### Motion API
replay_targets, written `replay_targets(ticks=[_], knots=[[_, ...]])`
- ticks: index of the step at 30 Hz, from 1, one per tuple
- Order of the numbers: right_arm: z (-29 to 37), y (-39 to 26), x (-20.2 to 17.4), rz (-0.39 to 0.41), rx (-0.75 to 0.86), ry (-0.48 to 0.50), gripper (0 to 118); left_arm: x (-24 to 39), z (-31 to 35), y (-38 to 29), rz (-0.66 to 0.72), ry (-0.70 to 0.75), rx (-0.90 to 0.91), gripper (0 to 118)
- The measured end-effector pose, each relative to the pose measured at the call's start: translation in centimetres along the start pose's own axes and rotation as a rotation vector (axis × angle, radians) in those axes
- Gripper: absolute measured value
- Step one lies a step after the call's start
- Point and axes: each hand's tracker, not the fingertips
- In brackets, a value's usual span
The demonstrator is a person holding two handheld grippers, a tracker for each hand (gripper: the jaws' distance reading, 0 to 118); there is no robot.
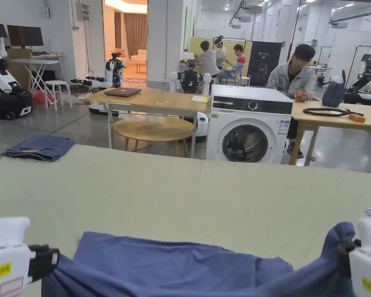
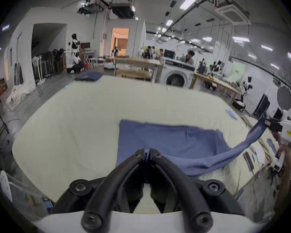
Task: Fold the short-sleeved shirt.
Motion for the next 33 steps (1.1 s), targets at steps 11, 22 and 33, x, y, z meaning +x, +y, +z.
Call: replay_targets(ticks=[11, 22, 33], knots=[[-5.5, -10.1, -2.5, -0.023, -0.262, 0.050, 1, -2.0, -6.5, -8.8, 0.110, 0.025, -0.177, 0], [-7.7, -11.7, -4.1, -0.045, -0.216, 0.077, 66, -1.9, -8.1, -8.6, 0.107, 0.048, -0.132, 57], [-4.7, -7.3, -9.4, -0.127, 0.179, 0.108, 5, 5.1, -6.9, -4.9, -0.053, 0.065, 0.210, 33]])
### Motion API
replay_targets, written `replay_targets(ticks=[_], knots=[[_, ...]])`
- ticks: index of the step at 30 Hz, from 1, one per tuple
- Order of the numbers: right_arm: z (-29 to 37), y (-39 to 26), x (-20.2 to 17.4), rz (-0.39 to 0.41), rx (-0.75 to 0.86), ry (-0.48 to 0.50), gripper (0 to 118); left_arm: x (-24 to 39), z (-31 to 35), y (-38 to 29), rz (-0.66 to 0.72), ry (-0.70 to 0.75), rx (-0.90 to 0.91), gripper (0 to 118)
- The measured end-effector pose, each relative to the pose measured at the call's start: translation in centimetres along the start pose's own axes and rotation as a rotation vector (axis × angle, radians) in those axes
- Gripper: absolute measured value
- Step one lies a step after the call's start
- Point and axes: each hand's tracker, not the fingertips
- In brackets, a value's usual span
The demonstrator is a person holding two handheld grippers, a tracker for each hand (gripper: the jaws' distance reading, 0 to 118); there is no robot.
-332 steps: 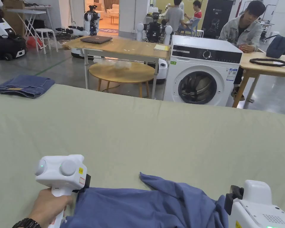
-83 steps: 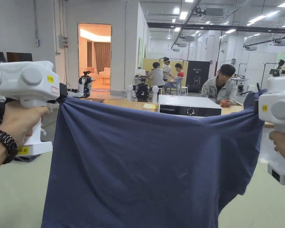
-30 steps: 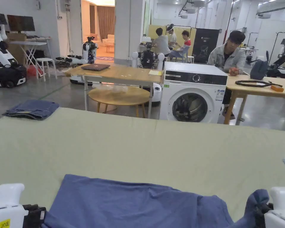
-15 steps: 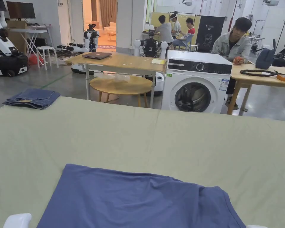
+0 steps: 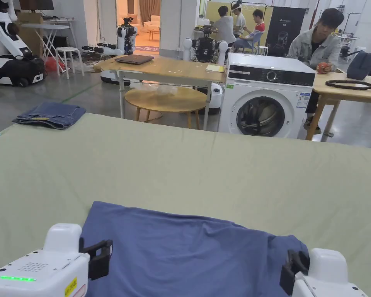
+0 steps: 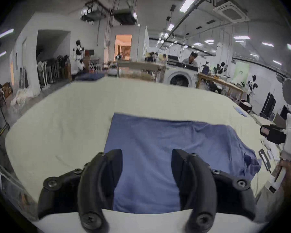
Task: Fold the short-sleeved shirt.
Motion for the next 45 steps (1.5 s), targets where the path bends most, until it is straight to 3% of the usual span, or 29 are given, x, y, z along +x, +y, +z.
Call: replay_targets(ticks=[1, 2, 6, 14, 24, 25, 29, 30, 35, 39, 41, 43, 45], knots=[[0.1, 0.2, -0.5, -0.003, 0.012, 0.000, 2, 0.7, 0.1, 0.2, -0.017, -0.003, 0.023, 17], [0.2, 0.4, -0.8, -0.013, 0.032, 0.016, 0, 1.2, 0.1, 0.2, -0.033, 0.004, 0.034, 9], [0.0, 1.0, -2.2, -0.011, 0.047, 0.027, 0, 2.6, 0.4, 0.4, -0.035, 0.008, 0.073, 0], [-2.4, 0.6, -2.6, -0.013, -0.020, 0.040, 0, 0.0, -3.6, 1.8, 0.031, 0.015, -0.050, 0], [-6.2, -1.1, -0.9, -0.002, -0.129, 0.017, 0, -10.0, -17.8, 9.2, 0.146, 0.024, -0.293, 0], [-6.5, -1.2, -0.8, -0.004, -0.141, 0.008, 0, -10.6, -19.4, 9.7, 0.141, 0.027, -0.346, 5], [-7.7, -1.8, 0.0, -0.001, -0.177, -0.013, 0, -12.1, -25.0, 10.5, 0.181, 0.000, -0.472, 48], [-7.9, -1.9, 0.1, 0.001, -0.187, -0.018, 0, -12.1, -26.4, 10.4, 0.184, 0.025, -0.500, 52], [-8.7, -2.2, 0.9, 0.015, -0.216, -0.042, 0, -12.4, -31.9, 8.7, 0.162, 0.096, -0.595, 58], [-9.2, -2.3, 1.6, 0.017, -0.242, -0.057, 0, -10.3, -32.0, 7.8, 0.031, 0.151, -0.584, 59], [-9.6, -2.4, 2.2, 0.007, -0.253, -0.059, 0, -9.0, -31.6, 7.4, -0.052, 0.177, -0.558, 54], [-10.2, -2.2, 2.9, 0.011, -0.268, -0.064, 0, -8.4, -31.1, 7.1, -0.083, 0.151, -0.541, 35], [-11.3, -1.5, 3.9, 0.010, -0.296, -0.072, 0, -8.5, -30.9, 7.1, -0.078, 0.140, -0.542, 1]])
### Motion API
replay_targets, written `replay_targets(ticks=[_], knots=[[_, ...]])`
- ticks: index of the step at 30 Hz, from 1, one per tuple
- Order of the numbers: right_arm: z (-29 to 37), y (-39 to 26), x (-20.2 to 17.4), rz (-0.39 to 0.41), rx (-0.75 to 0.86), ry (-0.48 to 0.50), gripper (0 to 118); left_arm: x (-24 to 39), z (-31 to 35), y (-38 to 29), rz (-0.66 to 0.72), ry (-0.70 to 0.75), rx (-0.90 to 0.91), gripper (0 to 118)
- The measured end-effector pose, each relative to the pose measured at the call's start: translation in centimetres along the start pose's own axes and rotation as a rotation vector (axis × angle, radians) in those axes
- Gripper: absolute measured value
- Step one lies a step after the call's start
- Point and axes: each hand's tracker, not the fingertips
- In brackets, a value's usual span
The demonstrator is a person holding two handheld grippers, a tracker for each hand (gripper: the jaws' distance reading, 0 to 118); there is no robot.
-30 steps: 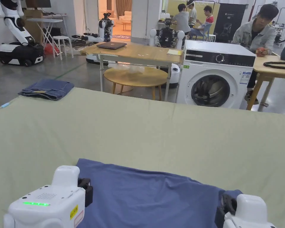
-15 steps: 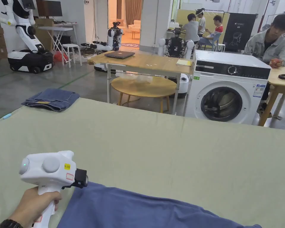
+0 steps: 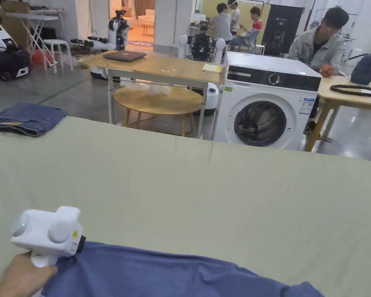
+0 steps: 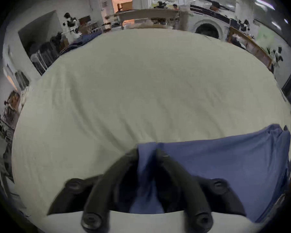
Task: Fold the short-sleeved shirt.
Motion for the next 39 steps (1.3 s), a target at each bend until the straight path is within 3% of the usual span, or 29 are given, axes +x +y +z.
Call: replay_targets(ticks=[3, 5, 7, 9, 17, 21, 23, 24, 26, 29, 34, 39], knots=[[-1.6, 2.7, 2.1, -0.023, -0.052, 0.005, 4, -0.8, 1.1, -0.5, 0.017, -0.035, 0.014, 0], [-3.2, 5.0, 3.6, -0.048, -0.075, 0.021, 23, -0.9, 2.8, -1.1, 0.021, -0.044, 0.045, 0], [-5.6, 7.3, 4.9, -0.047, -0.133, 0.031, 57, -1.1, 4.2, -1.8, 0.020, -0.047, 0.081, 0], [-8.2, 9.1, 5.9, -0.055, -0.198, 0.056, 66, -0.7, 6.1, -2.8, 0.028, -0.053, 0.099, 0], [-17.0, 10.7, 5.6, -0.063, -0.484, 0.120, 66, -1.1, 9.9, -5.0, 0.046, -0.052, 0.150, 0], [-19.0, 9.5, 4.8, -0.054, -0.551, 0.098, 63, -1.5, 10.8, -5.8, 0.048, -0.051, 0.151, 0], [-18.3, 9.5, 4.3, -0.031, -0.521, 0.078, 56, -1.7, 11.3, -6.3, 0.052, -0.058, 0.152, 0], [-17.9, 9.6, 4.2, 0.008, -0.515, 0.070, 44, -1.7, 11.5, -6.5, 0.054, -0.059, 0.154, 0], [-17.4, 9.5, 4.1, 0.036, -0.517, 0.070, 6, -2.6, 11.0, -6.2, 0.056, -0.063, 0.156, 0], [-16.3, 9.5, 4.9, 0.005, -0.519, 0.109, 6, -2.5, 11.4, -6.5, 0.064, -0.071, 0.162, 0], [-11.8, 11.3, 6.4, -0.060, -0.350, 0.126, 5, -2.7, 13.8, -6.3, 0.077, -0.087, 0.203, 0], [-6.9, 13.9, 8.0, -0.067, -0.198, 0.116, 5, -3.3, 17.5, -5.6, 0.102, -0.110, 0.279, 0]])
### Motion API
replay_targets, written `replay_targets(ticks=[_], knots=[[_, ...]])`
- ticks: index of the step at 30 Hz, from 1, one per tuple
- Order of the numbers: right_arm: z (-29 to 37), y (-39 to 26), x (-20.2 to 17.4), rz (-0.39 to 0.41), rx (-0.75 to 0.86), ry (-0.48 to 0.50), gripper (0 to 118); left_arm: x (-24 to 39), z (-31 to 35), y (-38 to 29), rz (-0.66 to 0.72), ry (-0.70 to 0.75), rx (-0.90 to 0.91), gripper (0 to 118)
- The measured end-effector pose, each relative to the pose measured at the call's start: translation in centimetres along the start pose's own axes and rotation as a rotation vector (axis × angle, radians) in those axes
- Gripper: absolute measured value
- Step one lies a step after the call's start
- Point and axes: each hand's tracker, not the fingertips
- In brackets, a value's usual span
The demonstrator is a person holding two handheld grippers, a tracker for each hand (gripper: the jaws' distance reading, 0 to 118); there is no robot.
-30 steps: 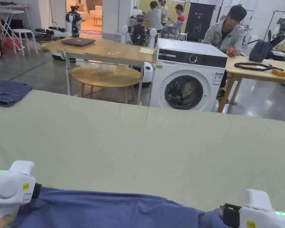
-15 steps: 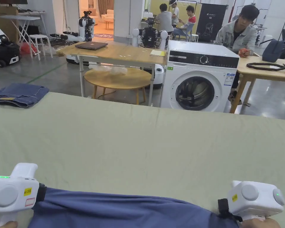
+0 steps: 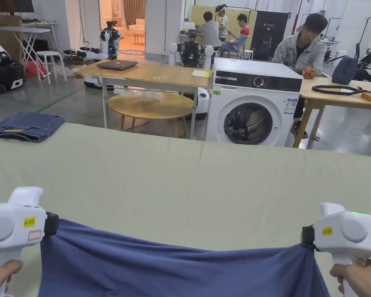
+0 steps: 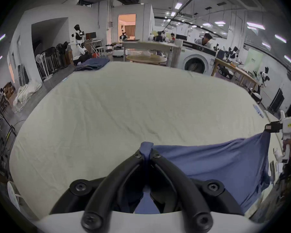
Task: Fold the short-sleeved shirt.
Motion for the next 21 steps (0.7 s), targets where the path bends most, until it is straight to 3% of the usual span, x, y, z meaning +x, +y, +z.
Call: replay_targets(ticks=[9, 21], knots=[[9.6, 2.1, -1.2, 0.088, 0.275, -0.079, 5, -0.1, 6.6, 4.5, -0.003, 0.001, 0.163, 0], [19.7, 8.7, -3.5, 0.101, 0.560, -0.138, 5, 1.6, 14.5, 14.5, -0.011, 0.003, 0.377, 0]])
